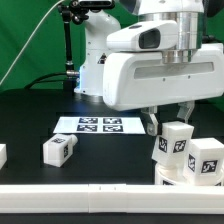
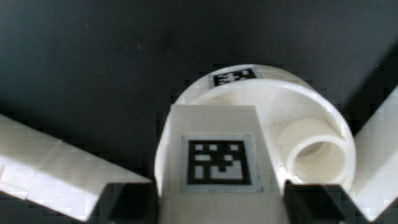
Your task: Assemble stool
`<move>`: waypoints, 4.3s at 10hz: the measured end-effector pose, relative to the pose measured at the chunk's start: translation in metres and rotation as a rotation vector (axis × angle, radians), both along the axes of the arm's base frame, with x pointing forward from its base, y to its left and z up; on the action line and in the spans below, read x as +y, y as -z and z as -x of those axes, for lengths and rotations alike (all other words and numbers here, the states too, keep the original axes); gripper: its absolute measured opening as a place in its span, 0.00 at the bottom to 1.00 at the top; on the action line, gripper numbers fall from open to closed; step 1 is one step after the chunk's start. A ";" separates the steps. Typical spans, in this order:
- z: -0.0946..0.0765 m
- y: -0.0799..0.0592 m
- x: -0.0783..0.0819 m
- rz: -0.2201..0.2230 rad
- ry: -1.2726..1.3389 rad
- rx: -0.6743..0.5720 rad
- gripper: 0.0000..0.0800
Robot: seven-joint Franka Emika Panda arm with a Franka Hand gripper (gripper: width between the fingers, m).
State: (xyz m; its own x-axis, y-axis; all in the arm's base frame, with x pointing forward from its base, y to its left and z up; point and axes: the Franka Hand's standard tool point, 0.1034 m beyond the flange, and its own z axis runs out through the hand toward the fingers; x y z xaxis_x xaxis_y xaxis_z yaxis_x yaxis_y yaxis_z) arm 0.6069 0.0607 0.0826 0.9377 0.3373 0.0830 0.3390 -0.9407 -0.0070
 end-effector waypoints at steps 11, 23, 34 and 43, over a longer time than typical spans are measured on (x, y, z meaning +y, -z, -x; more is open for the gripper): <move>0.007 0.002 0.006 -0.142 1.062 0.047 0.42; 0.008 0.002 0.015 -0.261 1.851 0.171 0.42; 0.006 -0.014 0.026 -0.305 1.950 0.228 0.81; 0.007 -0.024 0.039 -0.191 1.125 0.191 0.81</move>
Offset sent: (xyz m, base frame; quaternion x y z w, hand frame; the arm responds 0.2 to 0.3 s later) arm -0.0109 -0.0002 -0.0030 0.0067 -0.0065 0.2808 0.9597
